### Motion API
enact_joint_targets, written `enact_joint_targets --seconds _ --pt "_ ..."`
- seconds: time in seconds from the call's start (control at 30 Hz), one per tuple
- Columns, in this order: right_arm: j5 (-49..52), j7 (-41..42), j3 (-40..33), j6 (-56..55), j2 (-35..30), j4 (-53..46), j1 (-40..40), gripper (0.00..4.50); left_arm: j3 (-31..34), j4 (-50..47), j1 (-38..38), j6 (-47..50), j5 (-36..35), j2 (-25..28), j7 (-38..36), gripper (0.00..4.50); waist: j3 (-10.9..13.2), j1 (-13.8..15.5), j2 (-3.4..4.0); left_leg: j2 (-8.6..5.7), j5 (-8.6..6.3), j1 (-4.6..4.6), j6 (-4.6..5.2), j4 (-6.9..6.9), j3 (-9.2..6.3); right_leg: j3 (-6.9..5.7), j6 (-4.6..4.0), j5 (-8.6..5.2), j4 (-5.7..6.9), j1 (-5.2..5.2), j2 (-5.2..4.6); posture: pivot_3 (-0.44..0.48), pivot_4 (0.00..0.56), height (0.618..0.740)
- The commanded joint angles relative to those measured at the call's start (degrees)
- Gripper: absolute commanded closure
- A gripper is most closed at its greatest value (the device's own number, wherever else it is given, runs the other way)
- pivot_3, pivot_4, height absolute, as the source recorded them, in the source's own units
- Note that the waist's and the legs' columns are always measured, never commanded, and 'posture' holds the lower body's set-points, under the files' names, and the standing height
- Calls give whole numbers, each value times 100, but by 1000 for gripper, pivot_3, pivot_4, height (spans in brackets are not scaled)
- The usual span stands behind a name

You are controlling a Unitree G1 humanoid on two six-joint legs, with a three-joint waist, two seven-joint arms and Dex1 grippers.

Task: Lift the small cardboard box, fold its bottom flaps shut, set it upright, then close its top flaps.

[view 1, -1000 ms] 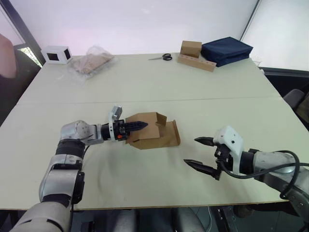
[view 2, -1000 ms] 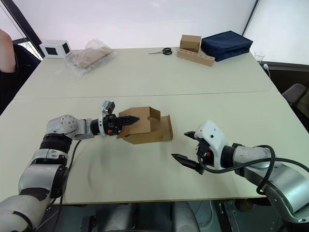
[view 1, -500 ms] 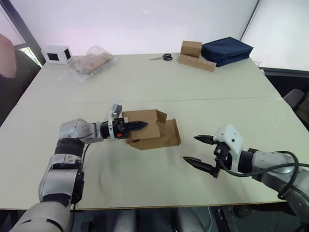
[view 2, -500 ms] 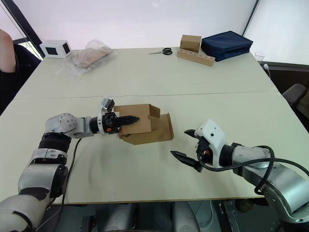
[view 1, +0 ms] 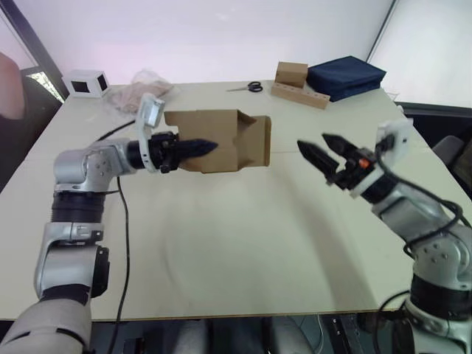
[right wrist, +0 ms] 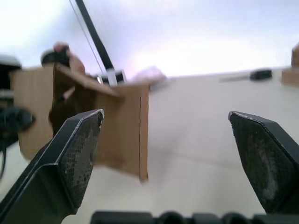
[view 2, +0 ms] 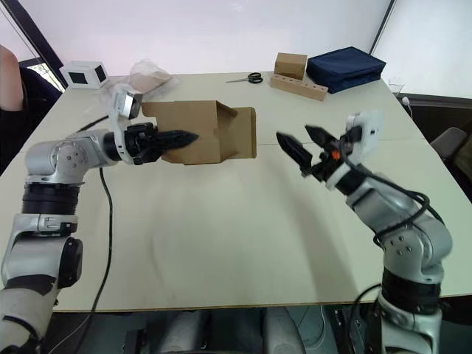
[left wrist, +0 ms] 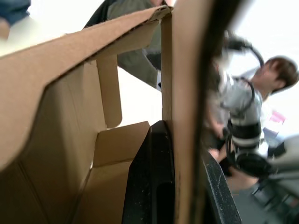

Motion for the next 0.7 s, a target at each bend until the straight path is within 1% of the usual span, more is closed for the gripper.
enact_joint_targets --seconds 0.03,0.07,0.1,0.13,0.27,0.3,0.33,0.57,0.7 --pt "12 16 132 -449 258 94 -602 1163 29 155 -521 -451 145 123 -283 4500 0 1 0 0 0 -2 0 -3 -1 0 0 0 -1 -2 2 0 150 740" --pt "-27 -1 181 -504 310 125 -685 1597 44 236 -592 -508 168 107 -301 4500 0 -5 0 0 0 -2 0 -4 -1 0 0 0 -2 -2 1 0 150 740" --pt "-99 59 267 -592 352 140 -740 1886 73 307 -662 -527 164 82 -300 4500 0 -10 0 0 0 -2 0 -4 0 0 0 0 -3 -2 2 0 150 740" --pt "-173 111 351 -679 392 154 -771 2300 94 363 -711 -538 158 60 -304 4500 0 -17 0 0 0 -2 0 -4 1 0 0 0 -2 -2 0 0 150 740" --pt "-222 224 551 -892 610 229 -830 3789 47 346 -681 -596 174 3 -344 4500 0 -96 0 -1 -1 -2 3 -3 1 0 0 0 0 -2 -1 0 150 740" --pt "-261 229 605 -936 645 263 -854 4320 35 353 -676 -615 194 -19 -330 4500 0 -122 0 -1 -1 -2 3 -3 0 0 0 0 1 -2 -1 0 150 740" --pt "-296 242 660 -965 665 292 -879 4478 26 359 -672 -636 213 -39 -317 4500 0 -138 1 0 -1 -2 2 -3 -1 0 0 0 2 -2 0 0 150 740" --pt "-559 295 936 -1058 721 506 -1060 4478 108 241 -601 -531 95 -125 -291 4500 1 -262 2 0 1 -3 -1 -8 -3 0 0 0 2 -7 2 0 150 740" --pt "-637 383 1094 -1059 774 536 -1118 4478 109 165 -559 -493 57 -149 -259 4500 1 -279 2 0 1 -3 -1 -8 -2 2 0 0 1 -7 1 0 150 740"
